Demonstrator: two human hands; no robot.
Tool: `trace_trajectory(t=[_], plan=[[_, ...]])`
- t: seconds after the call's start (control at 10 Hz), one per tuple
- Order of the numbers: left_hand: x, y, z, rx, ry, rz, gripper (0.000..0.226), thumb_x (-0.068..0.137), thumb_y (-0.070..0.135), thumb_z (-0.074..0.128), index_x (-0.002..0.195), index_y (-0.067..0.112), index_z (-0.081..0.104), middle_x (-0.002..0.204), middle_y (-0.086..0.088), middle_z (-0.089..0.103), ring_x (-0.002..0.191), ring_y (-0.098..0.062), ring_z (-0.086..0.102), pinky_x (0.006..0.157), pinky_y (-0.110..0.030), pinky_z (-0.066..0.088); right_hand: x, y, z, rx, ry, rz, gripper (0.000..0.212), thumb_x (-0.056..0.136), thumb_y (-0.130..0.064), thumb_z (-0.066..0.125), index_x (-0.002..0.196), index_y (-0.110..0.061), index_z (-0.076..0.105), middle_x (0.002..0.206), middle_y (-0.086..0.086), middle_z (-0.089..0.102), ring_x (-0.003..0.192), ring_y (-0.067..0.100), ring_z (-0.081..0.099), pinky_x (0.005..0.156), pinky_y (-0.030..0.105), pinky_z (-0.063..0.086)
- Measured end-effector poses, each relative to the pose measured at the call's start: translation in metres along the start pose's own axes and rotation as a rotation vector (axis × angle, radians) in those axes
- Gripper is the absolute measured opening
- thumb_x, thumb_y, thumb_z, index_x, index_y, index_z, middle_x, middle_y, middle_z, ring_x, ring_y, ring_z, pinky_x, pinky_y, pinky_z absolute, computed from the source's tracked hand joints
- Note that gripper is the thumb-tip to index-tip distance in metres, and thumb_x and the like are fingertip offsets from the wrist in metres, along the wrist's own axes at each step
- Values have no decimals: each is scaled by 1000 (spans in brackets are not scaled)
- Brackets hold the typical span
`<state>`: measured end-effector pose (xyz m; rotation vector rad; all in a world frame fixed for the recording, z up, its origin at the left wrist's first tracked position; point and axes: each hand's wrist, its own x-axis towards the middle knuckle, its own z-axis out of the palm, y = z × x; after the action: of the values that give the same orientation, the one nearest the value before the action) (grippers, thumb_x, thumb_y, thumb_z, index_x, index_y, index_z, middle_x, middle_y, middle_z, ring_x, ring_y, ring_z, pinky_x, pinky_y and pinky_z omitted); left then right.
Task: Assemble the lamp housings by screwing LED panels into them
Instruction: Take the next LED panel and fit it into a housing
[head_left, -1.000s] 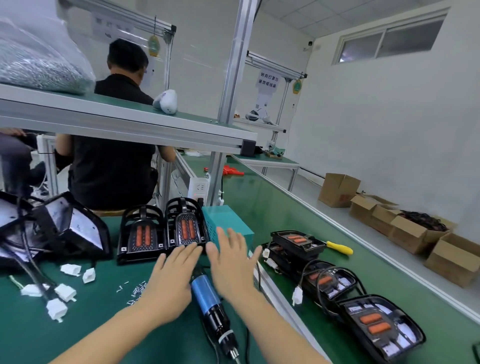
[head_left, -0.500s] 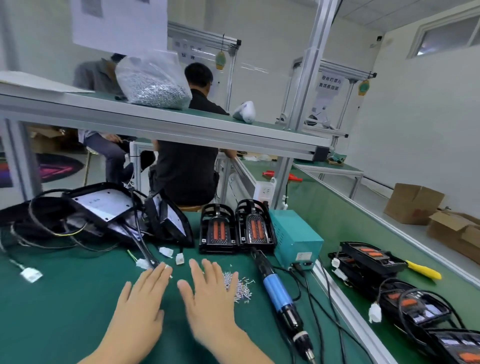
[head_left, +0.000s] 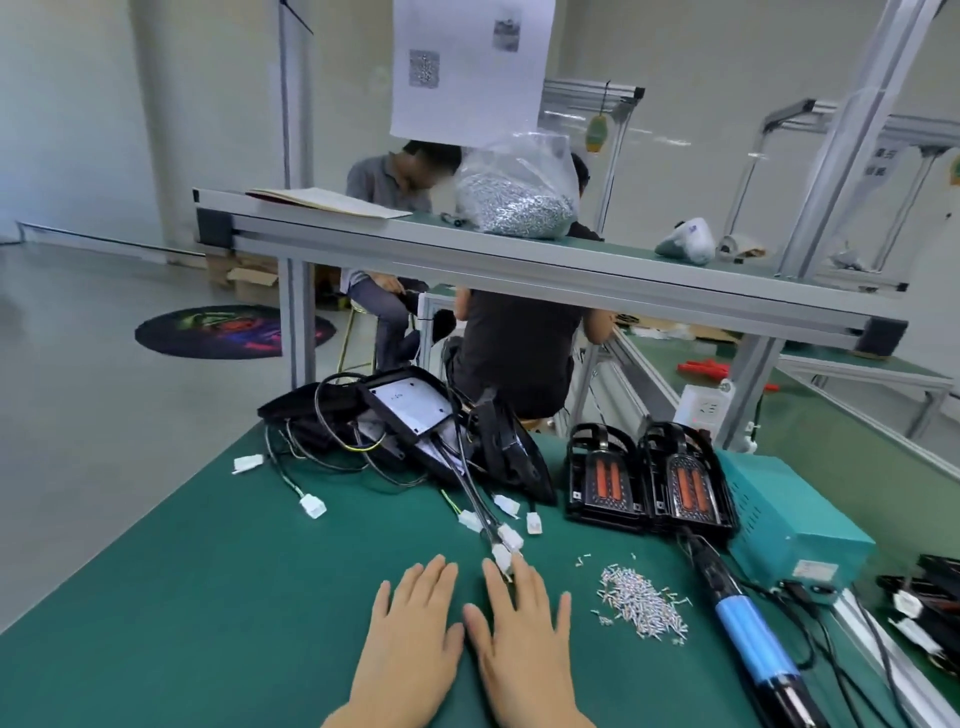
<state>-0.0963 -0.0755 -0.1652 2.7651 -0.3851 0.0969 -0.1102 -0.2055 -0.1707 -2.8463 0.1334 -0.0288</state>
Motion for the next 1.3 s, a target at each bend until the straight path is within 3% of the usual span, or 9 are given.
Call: trace_trajectory(t=[0.2, 0.3, 0.5, 0.7, 0.9, 1.1, 1.3], plan=[[3, 0, -5, 37, 111, 28, 53, 93, 38, 36, 145, 29, 36, 152, 19, 24, 143, -6, 18, 117, -35, 15, 13, -5, -14, 19, 113, 18, 58, 101, -55, 22, 154, -38, 4, 162, -14, -6, 149, 9, -6, 117, 47, -11], [5, -4, 3, -6, -28, 16, 55, 97, 42, 31, 150, 31, 17, 158, 17, 3, 145, -6, -4, 117, -35, -3, 33, -8, -36, 81, 222, 19, 54, 103, -50, 26, 153, -34, 14, 160, -11, 8, 148, 10, 3, 119, 46, -5], [7, -6, 6, 16, -16, 19, 55, 97, 44, 29, 149, 33, 16, 158, 17, 2, 145, -7, -5, 118, -36, -4, 86, -9, -72, 106, 318, 57, 56, 102, -40, 39, 152, -22, 21, 158, -4, 23, 146, 15, 16, 119, 46, 8], [4, -3, 5, 8, 0, 32, 54, 98, 42, 28, 149, 30, 17, 158, 15, 3, 146, -9, -5, 118, -37, -5, 123, -5, -88, 125, 194, 200, 68, 99, -43, 48, 154, -17, 17, 159, 5, 21, 145, 27, 19, 116, 46, 21], [3, -2, 5, 4, -4, 22, 54, 98, 42, 28, 149, 29, 18, 158, 15, 4, 145, -9, -4, 118, -38, -5, 138, -11, -86, 453, 168, 194, 63, 97, -32, 57, 152, -16, 29, 154, 12, 28, 140, 31, 30, 109, 44, 34], [4, -1, 3, 14, -12, 24, 54, 98, 41, 29, 149, 28, 18, 159, 13, 4, 146, -10, -4, 118, -39, -3, 147, -20, -83, 510, 255, 206, 38, 100, -28, 53, 130, -6, 50, 130, 15, 54, 115, 29, 53, 85, 31, 38], [5, -1, 3, 9, -5, 21, 54, 97, 42, 29, 149, 29, 19, 158, 15, 5, 145, -8, -4, 118, -38, -3, 152, -23, -81, 599, 447, 317, 24, 102, -20, 49, 113, 0, 57, 108, 17, 64, 88, 28, 54, 71, 30, 35]])
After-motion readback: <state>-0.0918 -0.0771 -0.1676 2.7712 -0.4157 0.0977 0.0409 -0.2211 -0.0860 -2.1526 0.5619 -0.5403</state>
